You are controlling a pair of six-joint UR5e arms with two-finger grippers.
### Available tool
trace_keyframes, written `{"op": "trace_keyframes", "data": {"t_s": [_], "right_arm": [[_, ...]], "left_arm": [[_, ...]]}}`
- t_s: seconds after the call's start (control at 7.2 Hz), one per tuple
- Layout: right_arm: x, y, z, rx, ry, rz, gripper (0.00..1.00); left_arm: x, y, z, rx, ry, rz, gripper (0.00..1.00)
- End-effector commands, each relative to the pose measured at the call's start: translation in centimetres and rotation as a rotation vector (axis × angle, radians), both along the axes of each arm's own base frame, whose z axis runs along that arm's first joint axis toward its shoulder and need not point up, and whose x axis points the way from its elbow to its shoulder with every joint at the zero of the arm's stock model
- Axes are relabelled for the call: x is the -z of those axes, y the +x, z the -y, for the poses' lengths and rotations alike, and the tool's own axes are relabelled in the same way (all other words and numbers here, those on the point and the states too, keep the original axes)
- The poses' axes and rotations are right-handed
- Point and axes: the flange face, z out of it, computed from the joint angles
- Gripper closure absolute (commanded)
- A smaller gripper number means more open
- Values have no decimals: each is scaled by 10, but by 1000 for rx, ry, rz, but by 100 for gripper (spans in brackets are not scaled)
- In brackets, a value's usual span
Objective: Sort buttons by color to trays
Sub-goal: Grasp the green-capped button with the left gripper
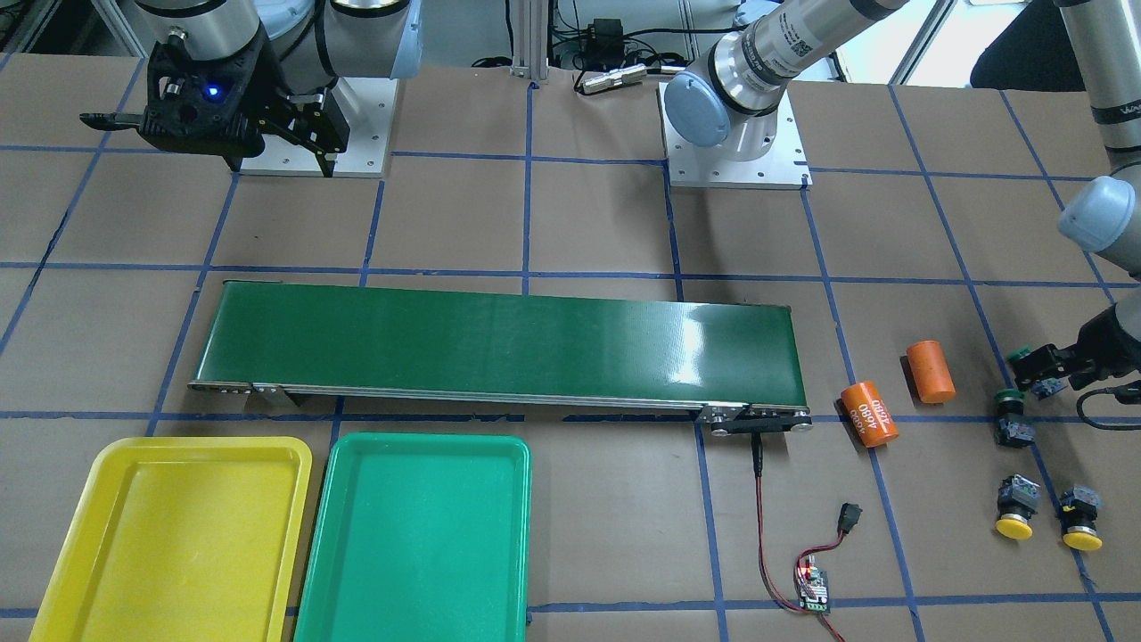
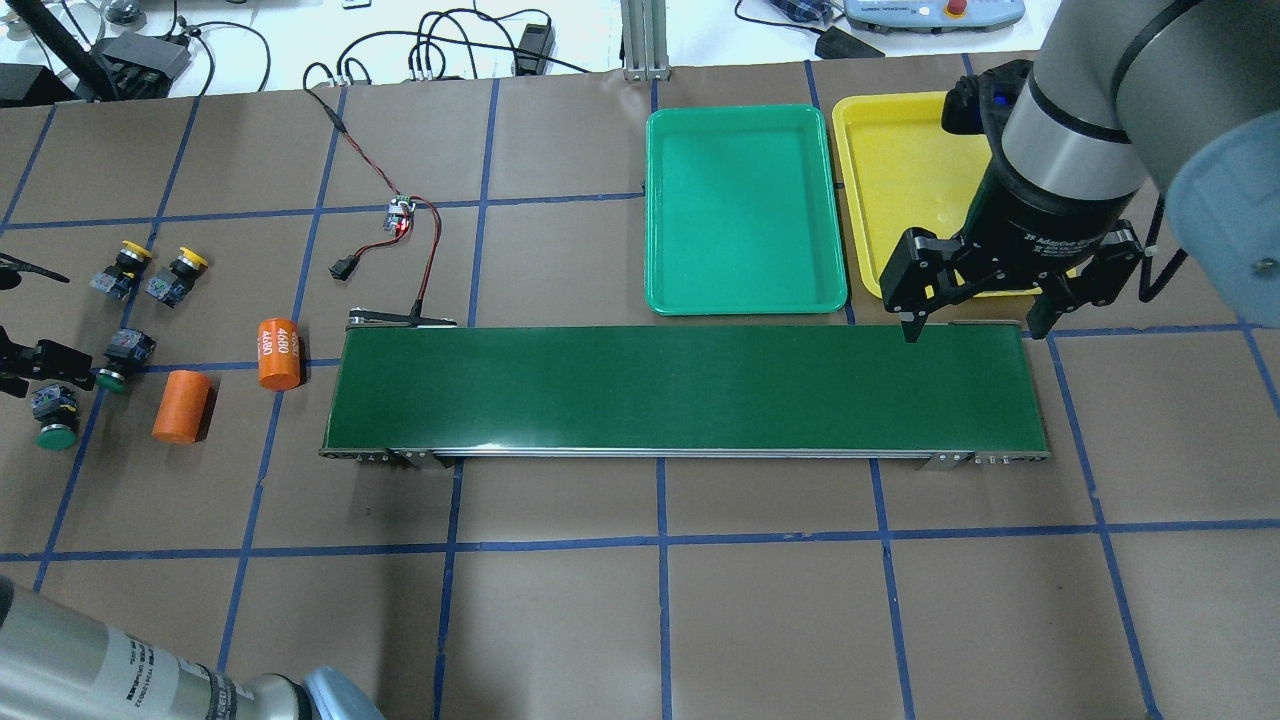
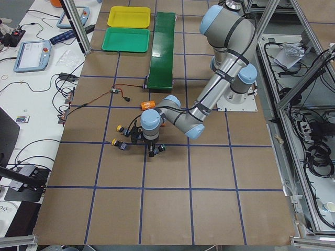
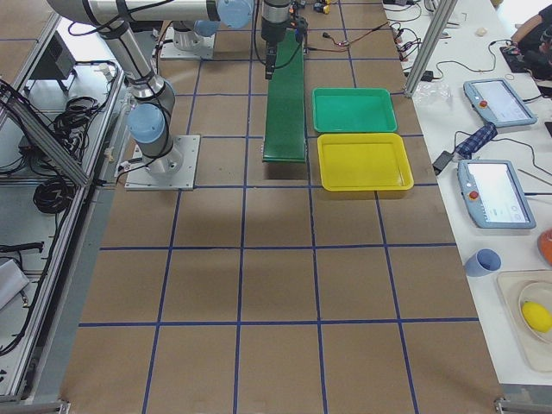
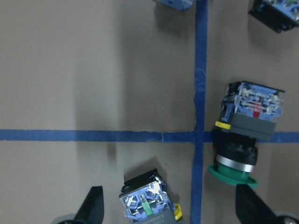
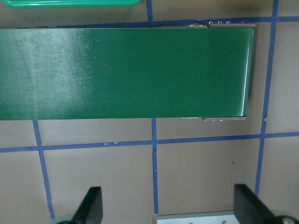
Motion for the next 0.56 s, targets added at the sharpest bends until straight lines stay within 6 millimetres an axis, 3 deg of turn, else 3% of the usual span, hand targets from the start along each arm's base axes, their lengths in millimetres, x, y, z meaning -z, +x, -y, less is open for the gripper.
{"op": "trace_keyframes", "data": {"t_s": [0.0, 0.42], "right_arm": [[0, 0, 0, 0, 2, -1, 0], [0, 0, 0, 3, 2, -2, 0]], "left_arm": [[-4, 4, -11, -10, 23, 40, 0], [-17, 6, -12, -10, 17, 48, 0]]}}
